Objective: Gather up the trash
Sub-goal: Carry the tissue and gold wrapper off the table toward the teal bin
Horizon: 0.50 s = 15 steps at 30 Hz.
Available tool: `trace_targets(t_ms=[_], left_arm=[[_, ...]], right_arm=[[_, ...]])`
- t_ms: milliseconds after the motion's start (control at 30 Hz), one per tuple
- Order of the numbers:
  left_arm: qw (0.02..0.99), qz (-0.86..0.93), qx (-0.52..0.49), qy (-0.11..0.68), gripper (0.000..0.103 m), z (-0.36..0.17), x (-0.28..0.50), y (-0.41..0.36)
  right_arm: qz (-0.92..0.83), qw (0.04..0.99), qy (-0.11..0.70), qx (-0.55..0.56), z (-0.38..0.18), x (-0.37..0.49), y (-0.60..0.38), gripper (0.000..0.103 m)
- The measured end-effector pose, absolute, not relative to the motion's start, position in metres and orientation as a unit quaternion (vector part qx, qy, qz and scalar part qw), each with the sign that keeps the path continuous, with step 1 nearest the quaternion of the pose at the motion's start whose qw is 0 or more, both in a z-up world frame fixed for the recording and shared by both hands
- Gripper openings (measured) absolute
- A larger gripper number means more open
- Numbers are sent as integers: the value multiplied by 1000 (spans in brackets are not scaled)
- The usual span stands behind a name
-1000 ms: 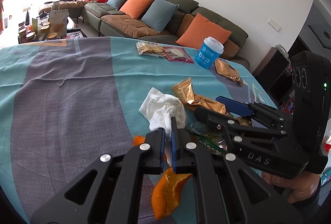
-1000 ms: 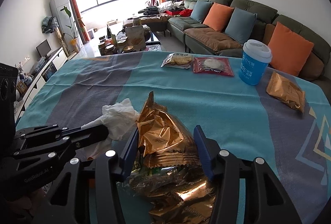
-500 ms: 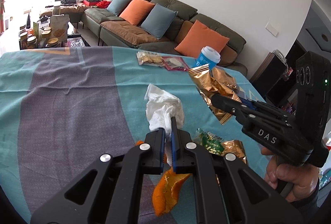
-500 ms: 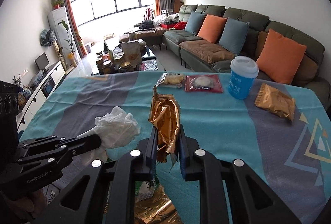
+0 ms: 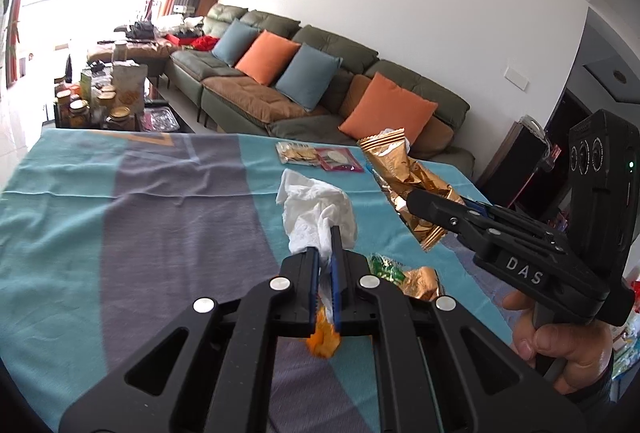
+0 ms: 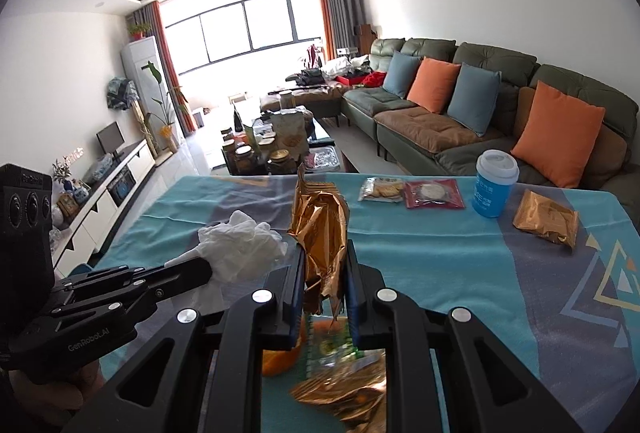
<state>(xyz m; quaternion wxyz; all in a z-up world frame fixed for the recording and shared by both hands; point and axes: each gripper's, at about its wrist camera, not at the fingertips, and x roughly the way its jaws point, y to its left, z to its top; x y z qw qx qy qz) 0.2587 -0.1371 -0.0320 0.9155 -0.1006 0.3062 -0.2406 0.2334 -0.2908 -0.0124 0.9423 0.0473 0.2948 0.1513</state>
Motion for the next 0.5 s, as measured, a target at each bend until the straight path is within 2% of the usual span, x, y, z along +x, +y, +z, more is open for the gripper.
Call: trace_targets(t_ms=[500], left_arm=[[957,-126,-81,250,5,1,147,-43]], right_arm=[[242,935,254,43,14,168,-212,16]])
